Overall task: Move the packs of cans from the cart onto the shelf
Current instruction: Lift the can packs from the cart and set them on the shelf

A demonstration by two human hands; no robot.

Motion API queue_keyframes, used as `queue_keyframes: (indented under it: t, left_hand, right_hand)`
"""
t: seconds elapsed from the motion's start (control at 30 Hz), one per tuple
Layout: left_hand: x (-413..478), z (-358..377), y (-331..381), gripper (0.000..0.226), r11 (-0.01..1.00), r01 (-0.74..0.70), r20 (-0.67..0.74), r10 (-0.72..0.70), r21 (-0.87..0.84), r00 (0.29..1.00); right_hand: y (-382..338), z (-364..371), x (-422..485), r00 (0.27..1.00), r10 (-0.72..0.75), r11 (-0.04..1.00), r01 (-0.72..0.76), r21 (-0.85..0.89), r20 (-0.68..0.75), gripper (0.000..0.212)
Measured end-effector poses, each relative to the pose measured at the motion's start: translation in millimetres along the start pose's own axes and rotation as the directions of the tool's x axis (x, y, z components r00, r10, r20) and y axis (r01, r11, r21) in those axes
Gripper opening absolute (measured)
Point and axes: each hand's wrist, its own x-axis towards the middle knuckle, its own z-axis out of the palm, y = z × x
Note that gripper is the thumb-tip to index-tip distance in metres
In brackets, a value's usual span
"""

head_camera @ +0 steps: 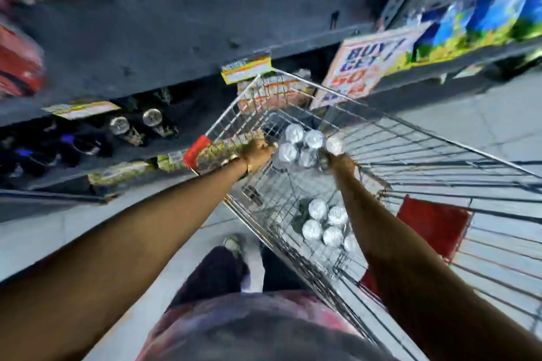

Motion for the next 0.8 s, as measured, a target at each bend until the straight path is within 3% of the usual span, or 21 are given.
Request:
queue_keyframes:
  t: [0.13, 0.27, 0.33, 0.43, 0.53, 0.63, 0.8]
  left_hand:
    - [5.3, 13.6, 7.3, 0.044, 0.989, 0.126, -0.012, -0.125, 0.078, 0.992]
    - [24.8, 23.9, 7.8, 0.042, 0.982, 0.171, 0.01, -0.173, 0.076, 0.985]
    - [39.1, 28.9, 7.8, 0.054, 0.983, 0.175, 0.016, -0.176, 0.059, 0.984]
    - [57.5, 38.8, 8.7, 0.052, 0.975, 0.222, 0.049, -0.221, 0.0, 0.974]
    - [68.4, 46.7, 8.2, 0.046, 0.974, 0.226, -0.005, -0.226, -0.026, 0.974]
    - [76.0, 48.2, 8.2, 0.038, 0.977, 0.19, -0.057, -0.196, -0.099, 0.979]
    - [70.6, 37.6, 15.5, 0.023, 0.966, 0.205, -0.019, -0.211, -0.16, 0.977]
  right_hand:
    - [3.2, -6.8, 24.9, 0.969, 0.238, 0.97, -0.24, 0.037, 0.068, 0.057]
    - [13.0, 4.3, 48.2, 0.947, 0.285, 0.953, -0.296, 0.061, 0.147, 0.057]
    - [16.5, 7.6, 54.8, 0.95, 0.266, 0.944, -0.291, 0.157, 0.161, 0.055]
    - [26.6, 12.1, 57.5, 0.975, 0.195, 0.934, -0.217, 0.285, 0.104, 0.047]
    - [29.5, 14.1, 53.0, 0.97, 0.242, 0.929, -0.233, 0.289, 0.004, 0.049]
    - [23.9, 17.2, 48.7, 0.967, 0.254, 0.909, -0.235, 0.345, -0.008, 0.044]
    - [14.4, 11.7, 37.0, 0.974, 0.22, 0.92, -0.191, 0.342, -0.048, 0.035]
